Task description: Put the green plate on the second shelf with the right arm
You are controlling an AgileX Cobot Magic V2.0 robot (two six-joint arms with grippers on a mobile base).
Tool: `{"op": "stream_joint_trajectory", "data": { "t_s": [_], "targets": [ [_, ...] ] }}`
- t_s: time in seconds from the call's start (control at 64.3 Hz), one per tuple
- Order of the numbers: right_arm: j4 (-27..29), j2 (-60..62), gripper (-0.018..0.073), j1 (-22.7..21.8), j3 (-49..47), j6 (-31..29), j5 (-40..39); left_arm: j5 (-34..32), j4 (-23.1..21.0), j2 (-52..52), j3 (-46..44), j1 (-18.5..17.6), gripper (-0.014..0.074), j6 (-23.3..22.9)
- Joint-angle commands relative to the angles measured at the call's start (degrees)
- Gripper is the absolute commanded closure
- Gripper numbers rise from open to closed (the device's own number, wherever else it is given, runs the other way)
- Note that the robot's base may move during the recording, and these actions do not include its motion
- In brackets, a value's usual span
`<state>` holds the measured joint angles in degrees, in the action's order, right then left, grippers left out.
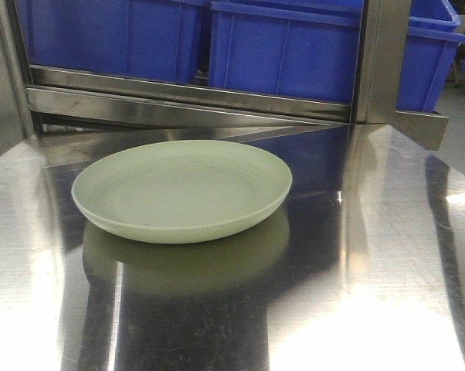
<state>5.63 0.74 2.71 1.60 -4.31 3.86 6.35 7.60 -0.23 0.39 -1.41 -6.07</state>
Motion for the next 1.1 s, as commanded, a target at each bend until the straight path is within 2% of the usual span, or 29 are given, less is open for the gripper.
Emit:
{"op": "stream_joint_trajectory", "data": {
  "t_s": [0.0, 0.466, 0.529, 0.622, 0.731, 0.855, 0.933, 0.995, 1.088],
  "targets": [
    [-0.2, 0.9, 0.0514, 0.1, -1.1, -0.2, -4.7, -4.9, -0.3, -1.1, 2.3, 0.1, 0.0466, -0.2],
    [-0.2, 0.9, 0.0514, 0.1, -1.1, -0.2, -4.7, -5.4, -0.3, -1.1, 2.3, 0.1, 0.0466, -0.2],
    [-0.2, 0.9, 0.0514, 0.1, -1.1, -0.2, -4.7, -8.2, -2.2, -1.1, 2.3, 0.1, 0.0466, -0.2],
    [-0.2, 0.9, 0.0514, 0.1, -1.1, -0.2, -4.8, -15.9, -8.9, -1.1, 2.3, 0.1, 0.0466, -0.2],
    [-0.2, 0.9, 0.0514, 0.1, -1.1, -0.2, -5.5, -19.5, -9.7, -1.1, 2.3, 0.1, 0.0466, -0.2],
    [0.4, 0.9, 0.0514, 0.1, -1.1, 0.1, -8.5, -18.1, -9.7, -1.1, 2.3, 0.1, 0.0466, -0.2],
    [5.0, 0.9, 0.0514, 0.2, -2.3, 5.5, -12.8, -14.5, -9.7, -1.1, 2.3, 0.1, 0.0466, -0.2],
    [4.6, 0.9, 0.0514, 0.2, -4.6, 5.8, -10.8, -11.4, -9.7, -1.1, 2.3, 0.1, 0.0466, -0.2],
    [3.4, -0.1, 0.0514, 0.9, -10.4, 5.8, -2.0, -9.5, -9.7, -1.1, 2.3, 0.1, 0.0466, -0.2]
  ]
}}
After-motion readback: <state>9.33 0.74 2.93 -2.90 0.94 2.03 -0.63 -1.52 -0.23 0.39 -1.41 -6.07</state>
